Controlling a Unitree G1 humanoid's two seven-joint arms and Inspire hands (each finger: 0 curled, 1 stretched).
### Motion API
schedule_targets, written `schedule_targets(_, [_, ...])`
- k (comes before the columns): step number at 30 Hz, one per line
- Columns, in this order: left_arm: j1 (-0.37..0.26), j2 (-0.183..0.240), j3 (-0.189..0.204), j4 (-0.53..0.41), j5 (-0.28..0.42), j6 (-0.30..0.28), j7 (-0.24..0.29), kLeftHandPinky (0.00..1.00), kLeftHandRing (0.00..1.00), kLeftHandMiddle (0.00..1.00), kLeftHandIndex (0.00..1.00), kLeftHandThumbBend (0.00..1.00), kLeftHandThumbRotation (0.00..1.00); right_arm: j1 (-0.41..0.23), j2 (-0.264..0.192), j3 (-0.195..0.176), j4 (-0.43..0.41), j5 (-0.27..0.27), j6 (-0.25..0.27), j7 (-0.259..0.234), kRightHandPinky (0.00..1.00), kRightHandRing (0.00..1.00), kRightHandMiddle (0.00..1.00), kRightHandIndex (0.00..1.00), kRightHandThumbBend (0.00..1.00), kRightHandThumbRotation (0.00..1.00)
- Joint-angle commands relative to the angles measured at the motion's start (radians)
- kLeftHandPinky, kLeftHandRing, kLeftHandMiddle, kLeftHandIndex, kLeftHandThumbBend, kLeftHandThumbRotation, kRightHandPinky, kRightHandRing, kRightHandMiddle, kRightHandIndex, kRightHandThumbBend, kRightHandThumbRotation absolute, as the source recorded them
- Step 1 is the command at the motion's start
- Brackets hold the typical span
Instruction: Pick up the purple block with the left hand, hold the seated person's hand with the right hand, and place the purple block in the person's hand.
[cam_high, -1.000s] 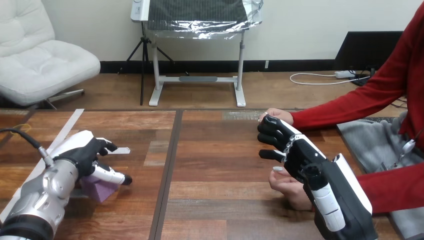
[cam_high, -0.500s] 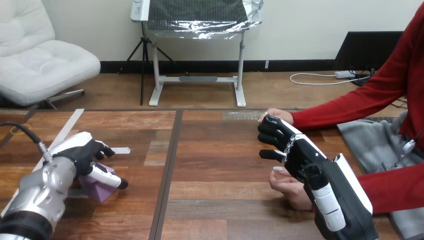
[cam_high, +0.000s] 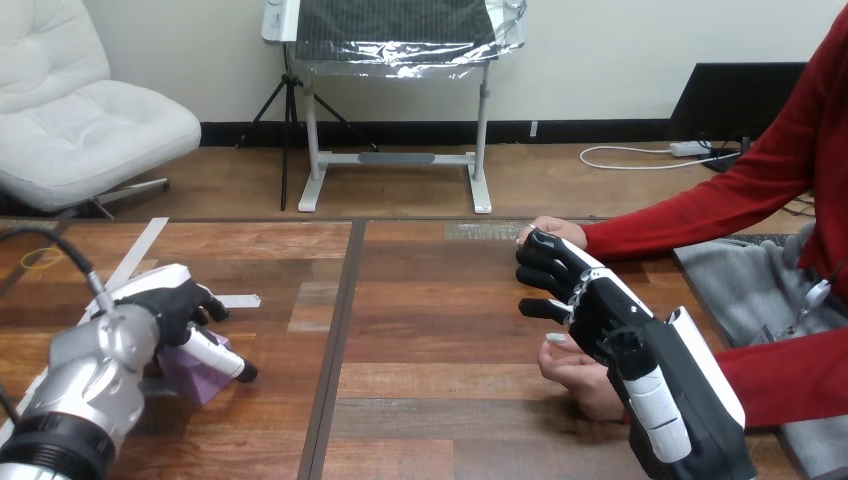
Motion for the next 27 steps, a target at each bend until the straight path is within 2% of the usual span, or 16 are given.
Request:
schedule_targets(1, [-0.029, 0.047, -0.026, -0.105, 0.039, 0.027, -0.024, 0.6, 0.8, 0.84, 0.8, 0.78, 0.27, -0.06, 0.008, -0.01, -0.036, 0.015, -0.016, -0.009, 0.82, 0.89, 0.89, 0.89, 0.78, 1.0])
schedule_targets(6, [-0.026, 0.051, -0.034, -0.127, 0.06, 0.048, -0.037, 0.53, 0.75, 0.82, 0.78, 0.78, 0.23, -0.06, 0.007, -0.01, -0.035, 0.015, -0.015, -0.009, 0.82, 0.89, 0.89, 0.89, 0.77, 1.0])
schedule_targets(12, [-0.016, 0.049, -0.019, -0.161, 0.052, 0.068, -0.042, 0.43, 0.65, 0.76, 0.75, 0.79, 0.14, -0.06, 0.008, -0.011, -0.036, 0.013, -0.015, -0.012, 0.82, 0.89, 0.89, 0.89, 0.78, 1.0])
schedule_targets(16, [0.001, 0.046, 0.004, -0.19, 0.037, 0.073, -0.015, 0.39, 0.58, 0.69, 0.71, 0.8, 0.07, -0.059, 0.009, -0.011, -0.037, 0.013, -0.015, -0.013, 0.82, 0.89, 0.89, 0.89, 0.78, 1.0])
schedule_targets(19, [0.011, 0.041, 0.017, -0.202, 0.029, 0.081, 0.008, 0.31, 0.44, 0.56, 0.64, 0.79, 0.03, -0.058, 0.01, -0.011, -0.04, 0.011, -0.014, -0.015, 0.82, 0.89, 0.89, 0.89, 0.77, 1.0])
schedule_targets(21, [0.016, 0.04, 0.022, -0.208, 0.025, 0.082, 0.02, 0.27, 0.39, 0.5, 0.61, 0.79, 0.02, -0.057, 0.011, -0.011, -0.041, 0.009, -0.013, -0.017, 0.82, 0.89, 0.89, 0.89, 0.77, 1.0])
schedule_targets(27, [0.033, 0.041, 0.022, -0.236, 0.036, 0.094, 0.062, 0.24, 0.33, 0.43, 0.52, 0.74, 0.0, -0.056, 0.012, -0.011, -0.043, 0.007, -0.009, -0.023, 0.82, 0.89, 0.89, 0.89, 0.77, 1.0])
